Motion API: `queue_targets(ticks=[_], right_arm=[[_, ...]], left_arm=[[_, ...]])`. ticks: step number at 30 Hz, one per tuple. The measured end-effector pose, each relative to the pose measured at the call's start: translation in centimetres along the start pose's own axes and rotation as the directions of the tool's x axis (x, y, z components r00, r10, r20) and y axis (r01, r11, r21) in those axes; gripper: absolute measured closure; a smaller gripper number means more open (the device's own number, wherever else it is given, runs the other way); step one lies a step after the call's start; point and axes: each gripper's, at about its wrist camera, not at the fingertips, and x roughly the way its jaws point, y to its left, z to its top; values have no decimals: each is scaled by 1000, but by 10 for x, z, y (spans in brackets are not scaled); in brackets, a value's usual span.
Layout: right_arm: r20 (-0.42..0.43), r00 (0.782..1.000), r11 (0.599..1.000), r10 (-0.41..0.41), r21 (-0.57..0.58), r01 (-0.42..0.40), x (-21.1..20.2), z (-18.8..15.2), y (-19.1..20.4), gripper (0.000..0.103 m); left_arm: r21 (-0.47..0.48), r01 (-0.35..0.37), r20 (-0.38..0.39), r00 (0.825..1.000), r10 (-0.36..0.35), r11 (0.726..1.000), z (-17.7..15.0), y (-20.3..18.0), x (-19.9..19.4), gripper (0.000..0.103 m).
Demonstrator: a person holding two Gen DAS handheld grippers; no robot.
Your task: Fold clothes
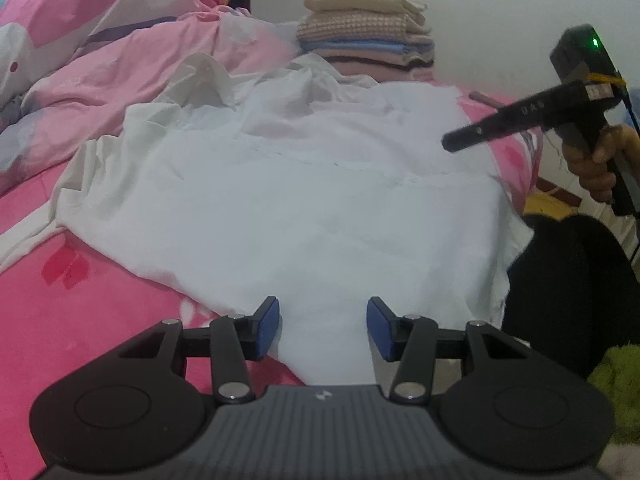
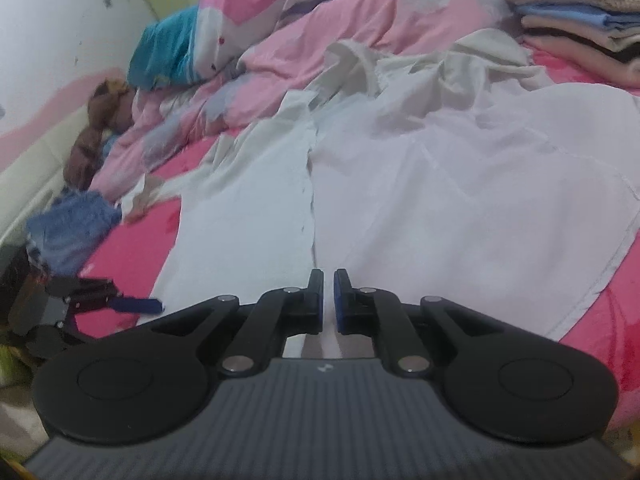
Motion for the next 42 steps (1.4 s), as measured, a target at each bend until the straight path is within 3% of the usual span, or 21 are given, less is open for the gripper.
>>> queue_targets(ticks=[5, 9, 11, 14, 17, 18, 19, 21, 23, 27, 29, 32, 35, 39, 42], right_arm=[[5, 998, 998, -60, -19, 60, 7, 11, -4, 94], [-31, 985, 971, -170, -177, 162, 20, 7, -1, 93], [-101, 955, 924, -279, -300, 238, 24, -4, -2, 94], [-153, 914, 880, -377, -366, 302, 4, -13, -15, 96], [-149, 860, 828, -487, -392, 401, -14, 0, -22, 94], [-123, 868, 830, -481, -384, 405, -16, 7, -20, 93], [-95, 891, 847, -445, -368, 384, -16, 15, -16, 93], [-45, 942, 883, -333, -366, 295, -2, 26, 0, 93], [-67, 968, 889, -240, -416, 192, 19, 23, 17, 93], [-165, 958, 842, -234, -527, 115, 28, -15, 19, 93], [-192, 957, 901, -218, -418, 121, 0, -13, -2, 92], [-142, 955, 939, -258, -270, 214, -40, 0, -28, 90], [-36, 969, 947, -245, -224, 231, -44, 16, -30, 90], [-8, 986, 963, -169, -215, 164, 9, 34, -33, 90], [7, 963, 946, -269, -184, 266, 35, 48, -58, 91]], left_arm=[[-43, -24, 23, 999, 25, 999, 11, 13, 9, 53], [-75, -45, 1, 999, 45, 996, 12, 20, 23, 53], [-90, -56, -14, 998, 55, 994, 12, 23, 31, 53], [-94, -56, -17, 998, 54, 994, 11, 26, 31, 53], [-94, -55, -21, 998, 53, 994, 11, 27, 31, 53], [-91, -56, -23, 998, 54, 994, 11, 27, 31, 53], [-89, -59, -26, 998, 56, 994, 11, 26, 31, 52], [-83, -66, -31, 998, 63, 994, 13, 25, 31, 52], [-83, -70, -34, 997, 67, 994, 13, 24, 31, 52], [-93, -64, -33, 998, 62, 994, 13, 26, 30, 51], [-95, -61, -33, 998, 58, 994, 12, 26, 30, 51], [-94, -56, -32, 998, 53, 994, 12, 27, 30, 49], [-96, -54, -31, 998, 51, 994, 11, 29, 30, 48], [-112, -59, -27, 998, 56, 992, 10, 29, 31, 46], [-125, -56, -21, 998, 54, 991, 10, 29, 32, 46]])
